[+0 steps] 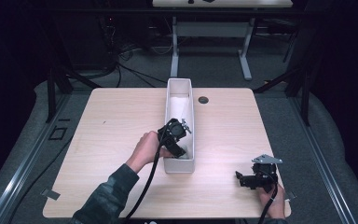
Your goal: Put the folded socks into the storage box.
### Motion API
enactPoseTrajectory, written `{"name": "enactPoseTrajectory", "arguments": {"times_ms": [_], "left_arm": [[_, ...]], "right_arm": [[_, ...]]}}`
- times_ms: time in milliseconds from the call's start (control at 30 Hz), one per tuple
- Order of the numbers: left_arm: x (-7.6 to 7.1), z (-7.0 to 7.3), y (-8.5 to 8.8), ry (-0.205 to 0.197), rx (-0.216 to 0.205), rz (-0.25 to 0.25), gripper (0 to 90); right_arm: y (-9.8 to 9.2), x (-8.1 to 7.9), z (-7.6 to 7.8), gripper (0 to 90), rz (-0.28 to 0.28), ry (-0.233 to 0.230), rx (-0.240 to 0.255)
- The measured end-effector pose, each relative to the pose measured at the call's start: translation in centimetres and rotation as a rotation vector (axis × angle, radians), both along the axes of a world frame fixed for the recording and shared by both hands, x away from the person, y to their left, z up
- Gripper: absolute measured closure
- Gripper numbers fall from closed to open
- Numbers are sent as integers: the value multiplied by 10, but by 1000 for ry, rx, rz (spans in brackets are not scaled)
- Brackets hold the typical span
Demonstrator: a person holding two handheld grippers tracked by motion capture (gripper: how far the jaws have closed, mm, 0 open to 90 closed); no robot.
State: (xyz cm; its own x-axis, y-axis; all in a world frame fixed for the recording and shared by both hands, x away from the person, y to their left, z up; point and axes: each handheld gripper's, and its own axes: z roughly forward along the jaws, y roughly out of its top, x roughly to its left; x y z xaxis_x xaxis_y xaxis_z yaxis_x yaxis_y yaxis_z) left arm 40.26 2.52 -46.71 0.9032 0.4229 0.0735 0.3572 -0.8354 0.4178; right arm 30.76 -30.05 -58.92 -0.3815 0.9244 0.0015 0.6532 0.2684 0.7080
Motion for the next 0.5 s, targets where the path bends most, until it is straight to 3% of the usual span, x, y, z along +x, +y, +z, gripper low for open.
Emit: {"name": "enactPoseTrajectory", "arguments": {"times_ms": [500], "left_arm": [[-7, 22, 15, -34, -54, 29, 225]], "right_arm": [[0, 0, 0, 8, 0, 0, 0]]}}
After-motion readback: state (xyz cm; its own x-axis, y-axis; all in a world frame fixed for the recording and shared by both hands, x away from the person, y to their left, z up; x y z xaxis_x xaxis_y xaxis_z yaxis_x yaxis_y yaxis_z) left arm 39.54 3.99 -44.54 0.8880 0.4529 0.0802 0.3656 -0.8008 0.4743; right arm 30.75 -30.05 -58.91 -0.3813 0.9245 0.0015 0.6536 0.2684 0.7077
